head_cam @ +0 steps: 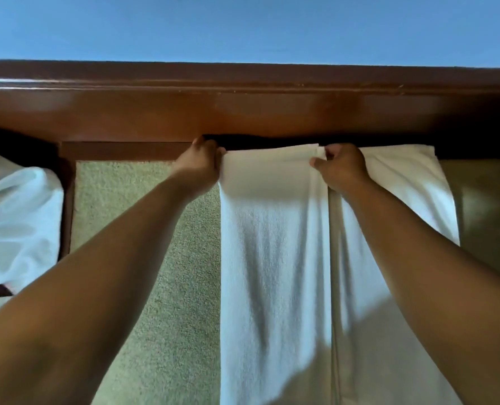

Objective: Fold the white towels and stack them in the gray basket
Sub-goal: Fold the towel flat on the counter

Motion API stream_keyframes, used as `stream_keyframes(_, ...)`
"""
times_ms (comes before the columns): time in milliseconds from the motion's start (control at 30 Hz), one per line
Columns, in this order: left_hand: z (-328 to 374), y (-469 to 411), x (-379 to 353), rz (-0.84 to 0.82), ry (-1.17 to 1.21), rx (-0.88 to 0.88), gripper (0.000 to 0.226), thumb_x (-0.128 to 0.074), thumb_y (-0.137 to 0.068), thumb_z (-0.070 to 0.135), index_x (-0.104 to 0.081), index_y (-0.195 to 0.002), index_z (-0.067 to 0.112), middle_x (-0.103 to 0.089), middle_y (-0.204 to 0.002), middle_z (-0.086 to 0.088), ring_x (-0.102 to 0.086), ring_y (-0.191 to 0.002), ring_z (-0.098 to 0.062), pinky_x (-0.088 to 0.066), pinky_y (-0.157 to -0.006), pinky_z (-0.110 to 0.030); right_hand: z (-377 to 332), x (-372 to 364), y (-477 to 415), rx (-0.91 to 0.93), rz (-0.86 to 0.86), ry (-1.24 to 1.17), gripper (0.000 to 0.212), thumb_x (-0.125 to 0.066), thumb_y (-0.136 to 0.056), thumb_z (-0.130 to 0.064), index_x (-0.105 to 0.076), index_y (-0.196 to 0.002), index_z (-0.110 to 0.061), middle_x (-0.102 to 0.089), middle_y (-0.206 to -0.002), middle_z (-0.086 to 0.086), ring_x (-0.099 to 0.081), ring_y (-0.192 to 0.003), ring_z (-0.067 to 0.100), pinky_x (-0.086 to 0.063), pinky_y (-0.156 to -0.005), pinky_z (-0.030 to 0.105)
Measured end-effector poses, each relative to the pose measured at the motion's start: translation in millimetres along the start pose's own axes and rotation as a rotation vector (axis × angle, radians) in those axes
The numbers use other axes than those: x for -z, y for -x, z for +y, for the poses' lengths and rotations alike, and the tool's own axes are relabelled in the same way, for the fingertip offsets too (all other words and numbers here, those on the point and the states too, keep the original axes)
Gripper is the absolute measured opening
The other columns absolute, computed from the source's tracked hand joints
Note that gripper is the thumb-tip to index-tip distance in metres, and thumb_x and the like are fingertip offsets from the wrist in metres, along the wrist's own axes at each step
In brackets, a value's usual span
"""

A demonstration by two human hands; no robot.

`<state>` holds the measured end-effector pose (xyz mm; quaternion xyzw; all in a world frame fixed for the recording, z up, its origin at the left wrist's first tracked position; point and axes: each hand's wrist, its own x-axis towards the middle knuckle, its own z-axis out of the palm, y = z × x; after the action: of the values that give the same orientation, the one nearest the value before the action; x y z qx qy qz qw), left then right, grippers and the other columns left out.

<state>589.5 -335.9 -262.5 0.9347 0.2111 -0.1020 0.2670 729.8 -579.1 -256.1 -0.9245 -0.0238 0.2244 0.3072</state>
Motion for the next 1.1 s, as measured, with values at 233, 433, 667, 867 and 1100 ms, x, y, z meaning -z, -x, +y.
stream_keyframes(233,7,8,-21,0.244,0.223,0.237,0.027,-0.045,-0.104,0.033,-0.051,-0.115,0.009,-0.056,-0.117,-0.015,-0.048,-0.083,-0.023,-0.037,-0.07,-0.035,0,-11,-5,-0.056,0.102,-0.061,0.012,-0.075,-0.085,-0.027,-0.067,-0.09,-0.019,-0.066,-0.089,-0.001,-0.066,-0.094,0.022,-0.049,-0.083,0.027)
stream_keyframes(433,18,57,-37,0.211,0.351,0.363,0.053,-0.063,-0.089,0.061,-0.054,-0.107,0.013,-0.063,-0.088,0.005,-0.061,-0.077,-0.016,-0.04,-0.057,-0.027,-6,-10,11,-0.061,0.054,0.039,0.038,-0.064,-0.093,-0.032,-0.06,-0.126,-0.013,-0.065,-0.127,0.006,-0.06,-0.116,0.025,-0.041,-0.086,0.023)
stream_keyframes(667,33,164,-79,0.068,0.437,0.469,0.054,-0.07,-0.087,0.056,-0.058,-0.111,0.009,-0.067,-0.096,-0.004,-0.065,-0.086,-0.026,-0.054,-0.071,-0.036,52,-1,132,-0.242,-0.133,-0.086,0.047,-0.073,-0.083,-0.034,-0.06,-0.121,-0.009,-0.067,-0.115,0.009,-0.065,-0.106,0.027,-0.044,-0.079,0.026)
stream_keyframes(867,39,270,-112,-0.11,0.484,0.526,0.054,-0.07,-0.087,0.054,-0.062,-0.114,0.008,-0.068,-0.101,-0.006,-0.065,-0.089,-0.026,-0.056,-0.078,-0.039,133,-2,276,-0.326,-0.276,-0.127,0.016,-0.073,-0.082,-0.021,-0.062,-0.093,-0.019,-0.07,-0.093,0.001,-0.063,-0.079,0.015,-0.049,-0.066,0.025)
stream_keyframes(1100,51,366,-138,-0.118,0.578,0.649,0.032,-0.068,-0.094,0.034,-0.067,-0.115,0.009,-0.071,-0.101,-0.009,-0.066,-0.087,-0.024,-0.052,-0.073,-0.033,192,1,353,-0.178,-0.34,0.117,0.031,-0.067,-0.091,-0.029,-0.049,-0.067,-0.022,-0.051,-0.067,-0.008,-0.051,-0.066,0.014,-0.037,-0.058,0.029)
